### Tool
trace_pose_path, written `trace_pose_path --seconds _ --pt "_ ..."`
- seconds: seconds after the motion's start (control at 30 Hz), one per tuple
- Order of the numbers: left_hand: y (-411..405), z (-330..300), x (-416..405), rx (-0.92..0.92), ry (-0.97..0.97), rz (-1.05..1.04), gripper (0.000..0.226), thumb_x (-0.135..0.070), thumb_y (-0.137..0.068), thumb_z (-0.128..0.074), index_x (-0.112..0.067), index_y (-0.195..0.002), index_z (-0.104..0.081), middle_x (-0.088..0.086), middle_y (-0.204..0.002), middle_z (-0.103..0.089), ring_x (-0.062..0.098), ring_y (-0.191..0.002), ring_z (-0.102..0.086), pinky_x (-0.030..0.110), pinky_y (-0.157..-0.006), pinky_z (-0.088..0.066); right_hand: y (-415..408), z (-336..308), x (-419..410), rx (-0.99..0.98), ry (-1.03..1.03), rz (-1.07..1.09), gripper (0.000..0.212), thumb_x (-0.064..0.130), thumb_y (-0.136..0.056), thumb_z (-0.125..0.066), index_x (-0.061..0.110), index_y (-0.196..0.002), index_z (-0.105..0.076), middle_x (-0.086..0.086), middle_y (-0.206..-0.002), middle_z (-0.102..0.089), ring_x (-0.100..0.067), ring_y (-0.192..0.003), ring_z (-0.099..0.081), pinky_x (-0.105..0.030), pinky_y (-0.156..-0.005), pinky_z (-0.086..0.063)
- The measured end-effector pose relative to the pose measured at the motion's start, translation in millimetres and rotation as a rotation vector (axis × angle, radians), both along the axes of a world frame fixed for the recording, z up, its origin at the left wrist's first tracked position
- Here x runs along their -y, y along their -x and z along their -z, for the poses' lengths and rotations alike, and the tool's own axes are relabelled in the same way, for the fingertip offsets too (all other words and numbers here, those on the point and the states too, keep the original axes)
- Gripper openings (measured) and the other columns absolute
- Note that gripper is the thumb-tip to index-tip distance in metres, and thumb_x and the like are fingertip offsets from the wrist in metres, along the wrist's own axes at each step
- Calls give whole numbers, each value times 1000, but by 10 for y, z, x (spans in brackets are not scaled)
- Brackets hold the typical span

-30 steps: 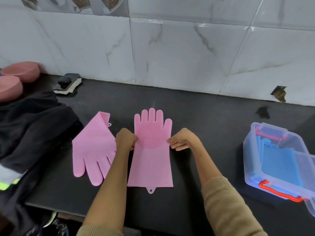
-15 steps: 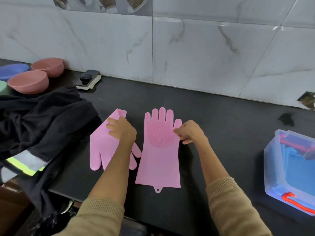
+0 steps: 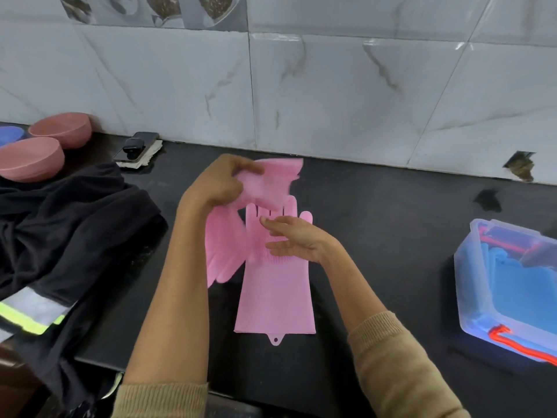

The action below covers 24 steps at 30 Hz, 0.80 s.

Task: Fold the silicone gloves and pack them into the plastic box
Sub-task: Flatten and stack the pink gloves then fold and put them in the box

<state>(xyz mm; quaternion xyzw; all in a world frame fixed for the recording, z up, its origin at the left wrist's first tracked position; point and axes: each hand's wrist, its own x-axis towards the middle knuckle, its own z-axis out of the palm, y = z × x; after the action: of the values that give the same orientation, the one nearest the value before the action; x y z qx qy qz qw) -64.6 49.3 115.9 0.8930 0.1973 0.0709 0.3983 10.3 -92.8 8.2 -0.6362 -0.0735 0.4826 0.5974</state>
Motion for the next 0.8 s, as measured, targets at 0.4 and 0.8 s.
trace_pose_path --seconds 0.4,0.8 --pt "-451 236 552 222 745 180 65 22 -78 -34 -15 -124 -62 7 -123 -61 19 -93 -55 29 -82 -49 -354 -94 857 109 -467 309 48 29 -97 -50 3 -137 -46 -21 -135 -54 -34 -121 -56 -51 -102 -46" --pt "-578 647 970 -264 650 86 19 -1 -87 -61 -1 -106 -66 7 -78 -62 14 -63 -60 27 -63 -60 -1163 -858 1130 988 988 -151 34 19 -98 -46 25 -129 -59 -2 -138 -55 -26 -126 -49 -42 -108 -31"
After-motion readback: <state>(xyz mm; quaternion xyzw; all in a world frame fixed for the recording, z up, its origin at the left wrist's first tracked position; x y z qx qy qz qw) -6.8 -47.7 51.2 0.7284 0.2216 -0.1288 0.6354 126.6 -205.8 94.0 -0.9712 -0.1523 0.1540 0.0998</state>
